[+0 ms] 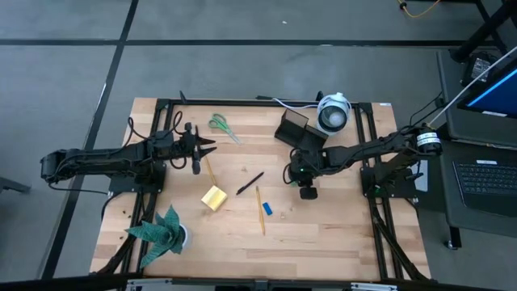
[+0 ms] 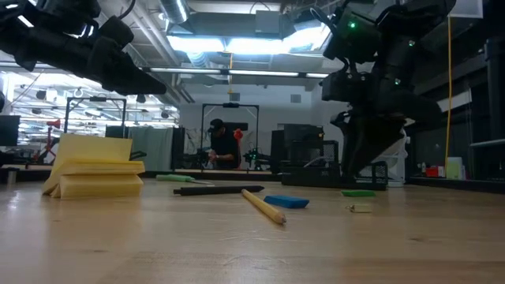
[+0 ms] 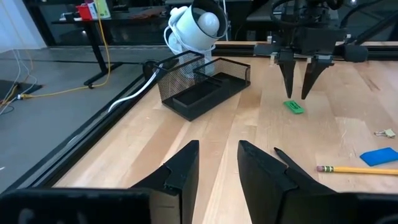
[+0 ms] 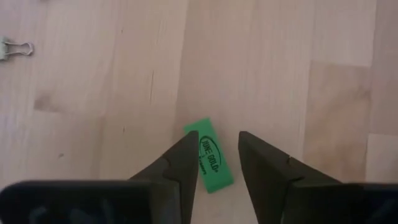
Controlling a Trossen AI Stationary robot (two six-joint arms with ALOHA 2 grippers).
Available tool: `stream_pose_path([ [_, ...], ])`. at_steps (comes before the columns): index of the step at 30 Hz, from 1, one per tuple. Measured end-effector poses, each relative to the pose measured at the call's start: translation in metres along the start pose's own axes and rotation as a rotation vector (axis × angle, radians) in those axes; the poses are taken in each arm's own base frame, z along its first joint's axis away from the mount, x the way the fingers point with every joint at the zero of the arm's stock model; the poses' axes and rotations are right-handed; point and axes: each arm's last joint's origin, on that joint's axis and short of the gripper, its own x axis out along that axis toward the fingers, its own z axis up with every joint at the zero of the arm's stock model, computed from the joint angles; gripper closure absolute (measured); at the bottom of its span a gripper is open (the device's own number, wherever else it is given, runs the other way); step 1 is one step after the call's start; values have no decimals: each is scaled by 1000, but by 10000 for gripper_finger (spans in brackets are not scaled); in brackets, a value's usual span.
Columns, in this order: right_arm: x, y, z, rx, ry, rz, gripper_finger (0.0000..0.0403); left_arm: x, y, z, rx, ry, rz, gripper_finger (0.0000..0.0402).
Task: Pick and place office supplies into organizer
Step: Put the green eraser into the metal mesh desk organizer
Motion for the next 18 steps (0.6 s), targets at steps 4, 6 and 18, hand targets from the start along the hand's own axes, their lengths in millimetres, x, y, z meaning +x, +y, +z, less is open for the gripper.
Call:
stream_pose_path([
  [4,0,0,2,-16,-22,-3,286,0,0,0,2,0,0,294],
  [6,0,0,3,-22,-29,-4,297,0,0,0,10,0,0,296],
  [18,0,-1,4,-25,-36,-11,375,0,0,0,20,0,0,299],
])
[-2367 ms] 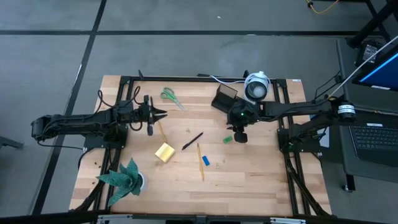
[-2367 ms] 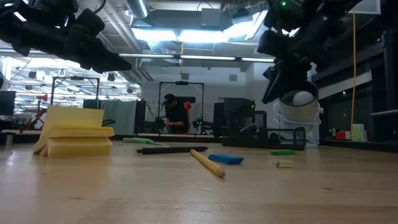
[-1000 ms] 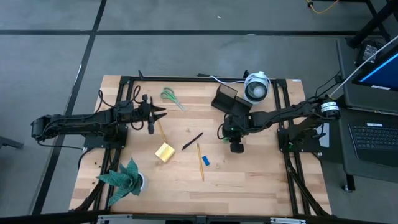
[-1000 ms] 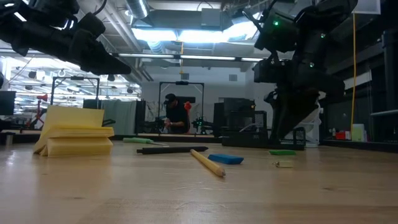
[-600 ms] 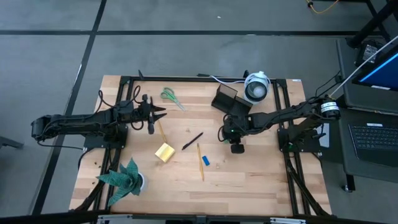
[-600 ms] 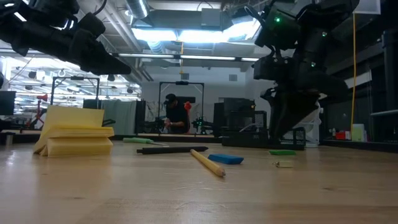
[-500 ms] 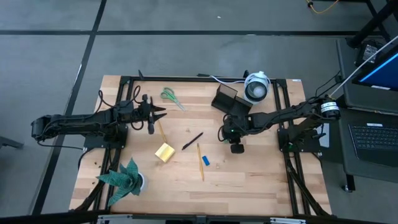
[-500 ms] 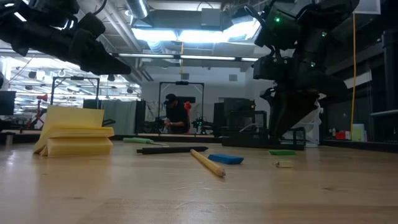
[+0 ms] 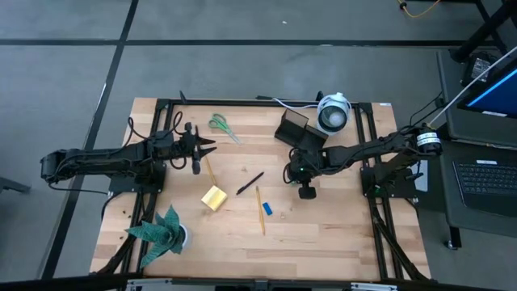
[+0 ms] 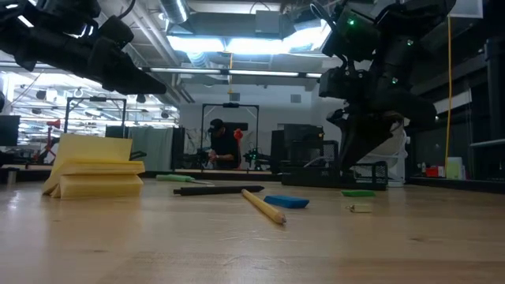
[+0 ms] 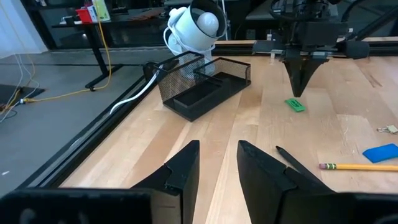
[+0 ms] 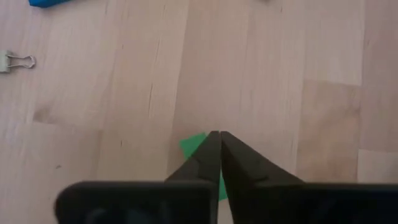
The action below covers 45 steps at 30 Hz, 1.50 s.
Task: Pick and place office supplies into organizer
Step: Put the green eraser into the metal mesh desk organizer
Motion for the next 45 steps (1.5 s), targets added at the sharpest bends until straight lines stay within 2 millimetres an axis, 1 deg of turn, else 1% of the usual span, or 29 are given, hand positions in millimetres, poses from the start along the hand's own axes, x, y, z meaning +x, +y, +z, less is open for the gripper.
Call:
stream_pose_path([
  [3,0,0,0,8,0,-1,322,0,0,0,0,0,0,299],
  [10,0,0,0,10,2,-9,178,0,0,0,0,0,0,295],
  [12,0,0,-1,23,11,-7,149,0,0,0,0,0,0,295],
  [14,0,0,-1,29,16,-5,132,0,0,0,0,0,0,295],
  [18,0,0,-2,28,25,-2,126,0,0,0,0,0,0,297],
  [25,0,1,-6,26,57,6,146,0,0,0,0,0,0,295],
  [30,2,2,-13,25,93,11,154,0,0,0,0,0,0,299],
  [32,5,2,-16,21,109,13,155,0,0,0,-1,0,0,299],
  [35,9,2,-15,20,100,12,156,0,0,0,-1,0,0,297],
  [40,22,1,-18,-9,136,22,156,0,0,0,-1,0,0,300],
  [45,34,-3,-22,31,183,74,156,0,0,0,-2,-1,0,301],
])
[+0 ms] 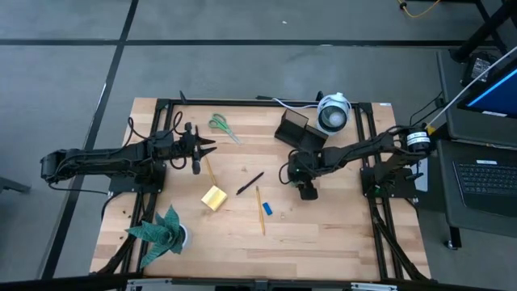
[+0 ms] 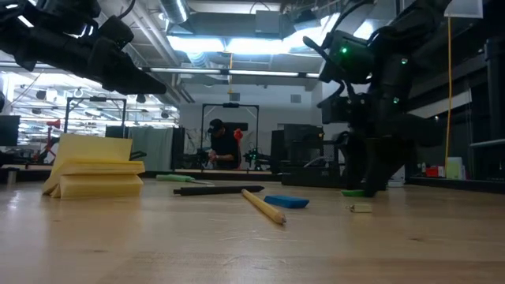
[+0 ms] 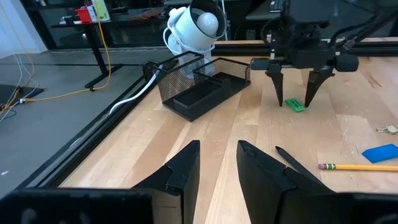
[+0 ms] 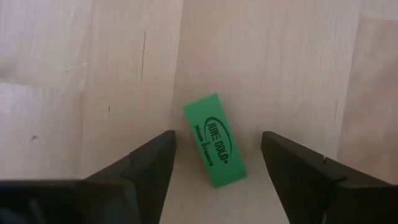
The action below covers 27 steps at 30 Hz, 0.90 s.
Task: Pick and place office supplies into organizer
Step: Put the green eraser into the metal mesh desk organizer
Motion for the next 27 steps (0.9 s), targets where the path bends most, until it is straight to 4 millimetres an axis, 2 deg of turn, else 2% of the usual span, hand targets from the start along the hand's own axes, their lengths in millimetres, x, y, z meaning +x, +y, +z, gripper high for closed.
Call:
stream_pose_path([
  [7,-4,-6,-1,20,-19,8,165,0,0,0,1,0,0,302],
  [18,-5,-15,-3,47,-19,3,244,0,0,0,2,0,0,302],
  [27,-5,-16,-3,52,-18,-5,286,0,0,0,2,0,0,303],
])
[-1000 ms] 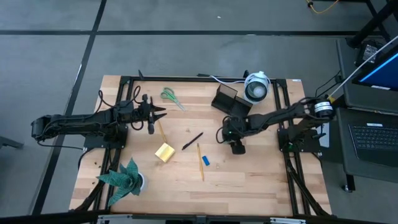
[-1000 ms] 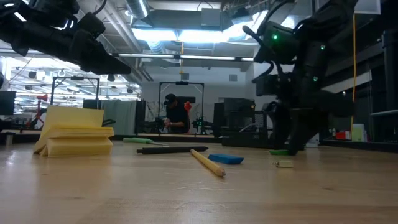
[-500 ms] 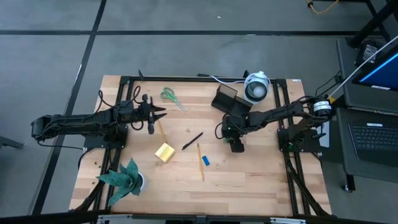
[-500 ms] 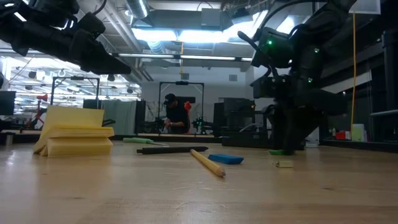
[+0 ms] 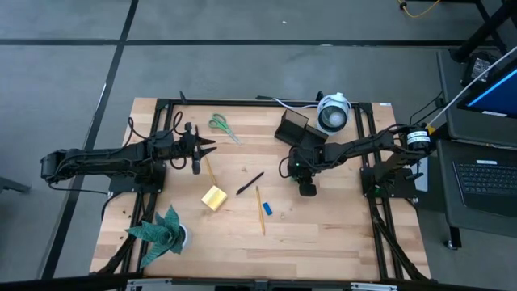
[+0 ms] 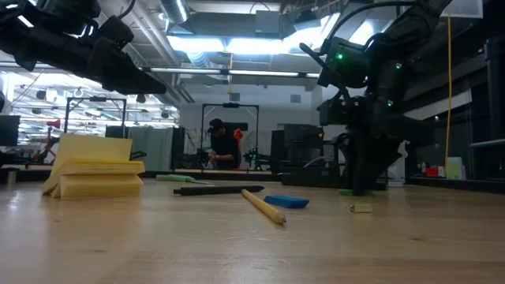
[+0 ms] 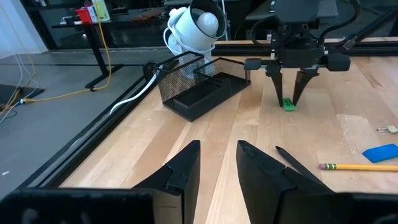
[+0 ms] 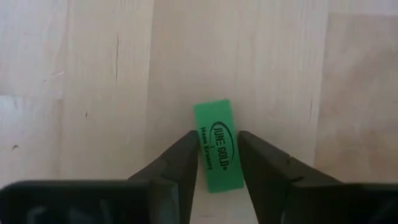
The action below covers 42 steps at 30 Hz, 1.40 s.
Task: Pick and place office supplies into organizer
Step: Put the green eraser into the metal mesh desk organizer
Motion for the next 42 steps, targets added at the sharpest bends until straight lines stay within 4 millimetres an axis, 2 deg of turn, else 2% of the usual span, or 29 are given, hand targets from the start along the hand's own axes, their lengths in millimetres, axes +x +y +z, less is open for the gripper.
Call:
stream_pose_path([
  [13,-3,-1,6,-12,-21,-6,318,0,0,0,0,0,0,304],
  [18,-12,-2,17,-16,0,-13,319,0,0,0,0,0,0,302],
  [27,-32,-9,38,-32,15,-139,320,0,0,0,0,0,0,306],
  [35,-51,-26,53,2,-4,-190,320,0,0,0,0,0,0,307],
  [42,-65,-53,60,76,-48,-227,320,0,0,0,0,0,0,304],
])
